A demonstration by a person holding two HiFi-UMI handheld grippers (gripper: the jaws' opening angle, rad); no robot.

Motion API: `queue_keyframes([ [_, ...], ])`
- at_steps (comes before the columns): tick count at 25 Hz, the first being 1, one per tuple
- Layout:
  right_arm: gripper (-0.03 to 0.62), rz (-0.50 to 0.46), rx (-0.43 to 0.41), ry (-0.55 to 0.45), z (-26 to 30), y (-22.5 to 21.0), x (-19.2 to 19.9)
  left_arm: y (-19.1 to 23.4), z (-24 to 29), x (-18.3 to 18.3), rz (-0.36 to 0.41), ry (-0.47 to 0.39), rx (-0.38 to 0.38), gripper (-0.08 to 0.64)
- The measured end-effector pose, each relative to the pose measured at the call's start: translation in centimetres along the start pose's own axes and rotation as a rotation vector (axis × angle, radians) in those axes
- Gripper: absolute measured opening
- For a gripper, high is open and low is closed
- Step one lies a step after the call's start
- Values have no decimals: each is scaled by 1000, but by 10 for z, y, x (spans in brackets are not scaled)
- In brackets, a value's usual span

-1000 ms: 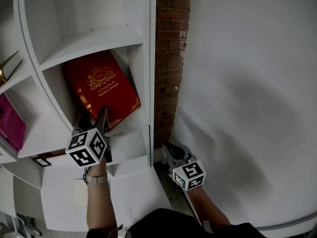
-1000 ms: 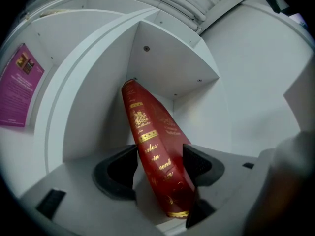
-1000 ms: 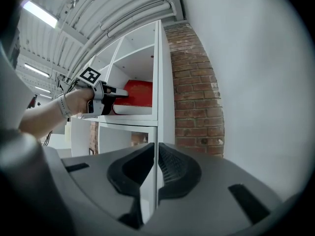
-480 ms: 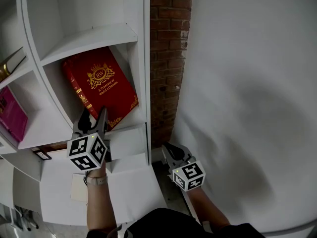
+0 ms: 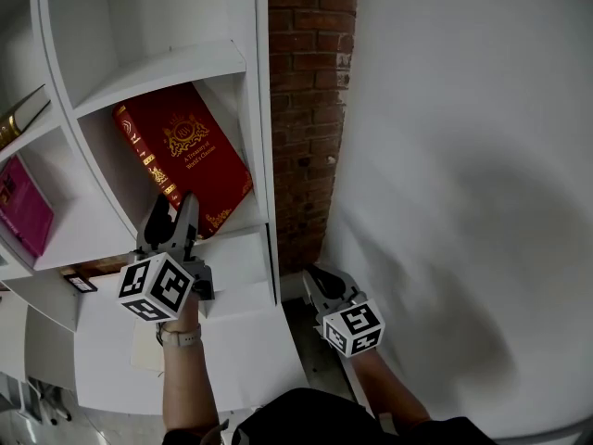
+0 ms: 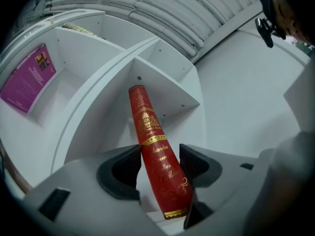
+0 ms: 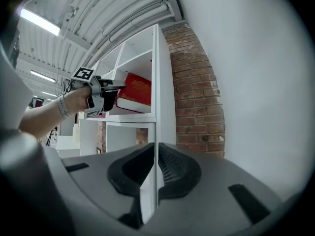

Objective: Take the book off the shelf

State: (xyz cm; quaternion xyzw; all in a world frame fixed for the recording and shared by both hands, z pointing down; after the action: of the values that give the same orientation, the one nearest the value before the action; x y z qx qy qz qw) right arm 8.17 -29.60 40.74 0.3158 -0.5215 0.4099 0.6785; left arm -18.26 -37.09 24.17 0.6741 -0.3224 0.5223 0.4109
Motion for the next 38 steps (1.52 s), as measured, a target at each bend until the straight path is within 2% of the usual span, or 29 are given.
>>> queue_keyframes([
  [6, 32, 7, 3, -4, -2, -5, 2, -6, 3, -1, -35, -41, 20, 249],
  [12, 32, 12, 5, -1, -1, -7, 4, -1, 8, 1, -85, -26, 21, 249],
  [18, 32, 10, 3, -3, 1, -5, 3, 1, 12, 3, -130, -8, 54, 250],
  [23, 32, 12, 4, -1, 3, -6, 3, -5, 25, 12, -151, 75, 120, 263],
  [30, 32, 28, 29, 2, 0, -12, 8, -7, 43, 29, -118, 149, 88, 272],
  [38, 32, 55, 77, 9, -10, -24, 14, -6, 63, 31, -160, 211, 46, 275],
])
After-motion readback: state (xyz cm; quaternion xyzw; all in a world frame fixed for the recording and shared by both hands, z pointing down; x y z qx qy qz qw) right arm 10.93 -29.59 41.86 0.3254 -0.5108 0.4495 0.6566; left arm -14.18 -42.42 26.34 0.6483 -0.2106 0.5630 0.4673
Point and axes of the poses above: the fingertips, and each gripper's own axes: z forward along the fingers, y to its left, x out of its underside, the point moved 6 cm from there along -z, backward along the fingers, and after that the axes turned 13 degrees about y, right-handed, at the moved point
